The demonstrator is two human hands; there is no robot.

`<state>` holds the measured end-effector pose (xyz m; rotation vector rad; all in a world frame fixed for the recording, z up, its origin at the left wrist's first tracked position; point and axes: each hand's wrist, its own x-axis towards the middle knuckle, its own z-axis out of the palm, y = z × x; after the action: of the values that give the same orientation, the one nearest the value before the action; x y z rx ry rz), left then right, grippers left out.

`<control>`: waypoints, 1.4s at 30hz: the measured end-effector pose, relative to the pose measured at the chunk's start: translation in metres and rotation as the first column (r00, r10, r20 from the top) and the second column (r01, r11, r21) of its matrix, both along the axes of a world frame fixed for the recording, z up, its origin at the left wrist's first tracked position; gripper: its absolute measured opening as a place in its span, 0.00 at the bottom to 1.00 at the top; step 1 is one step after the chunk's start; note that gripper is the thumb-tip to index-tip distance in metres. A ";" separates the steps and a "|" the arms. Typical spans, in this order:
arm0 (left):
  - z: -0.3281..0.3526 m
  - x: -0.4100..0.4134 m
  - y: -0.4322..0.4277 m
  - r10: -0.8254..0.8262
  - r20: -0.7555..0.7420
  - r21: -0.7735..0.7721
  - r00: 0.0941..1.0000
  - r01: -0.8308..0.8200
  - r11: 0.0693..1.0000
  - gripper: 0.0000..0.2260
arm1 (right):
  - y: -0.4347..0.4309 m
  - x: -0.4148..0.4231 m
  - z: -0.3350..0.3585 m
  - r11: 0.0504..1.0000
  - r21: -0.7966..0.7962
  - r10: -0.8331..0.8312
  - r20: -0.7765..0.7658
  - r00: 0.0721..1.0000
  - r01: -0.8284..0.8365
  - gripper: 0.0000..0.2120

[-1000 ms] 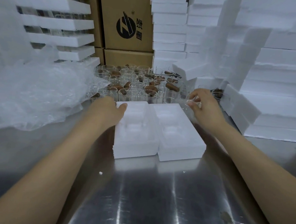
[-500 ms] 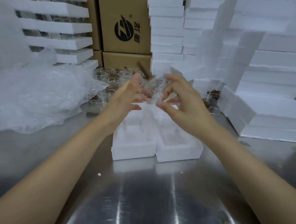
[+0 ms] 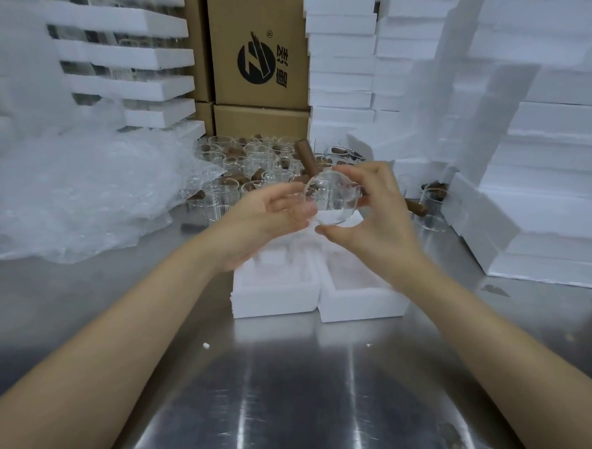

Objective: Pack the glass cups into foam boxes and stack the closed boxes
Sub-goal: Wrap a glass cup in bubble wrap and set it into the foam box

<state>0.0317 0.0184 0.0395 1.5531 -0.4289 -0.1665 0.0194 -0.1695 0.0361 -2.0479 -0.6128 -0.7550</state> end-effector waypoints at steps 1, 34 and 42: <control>0.000 0.000 0.000 -0.007 -0.022 -0.006 1.000 0.007 1.000 0.33 | 0.000 -0.001 0.001 1.000 0.014 -0.007 0.017 1.000 0.006 0.32; 0.001 0.003 -0.001 -0.006 0.010 -0.233 1.000 0.009 0.972 0.27 | 0.008 -0.012 0.023 0.674 0.715 0.551 -0.319 0.771 -0.186 0.24; -0.004 0.006 -0.003 0.086 -0.043 -0.311 0.995 -0.095 0.946 0.12 | 0.006 -0.008 0.008 0.400 0.911 0.803 -0.402 0.440 0.101 0.28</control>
<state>0.0373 0.0154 0.0353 1.2535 -0.3418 -0.0458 0.0117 -0.1634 0.0444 -0.9205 -0.0695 0.3299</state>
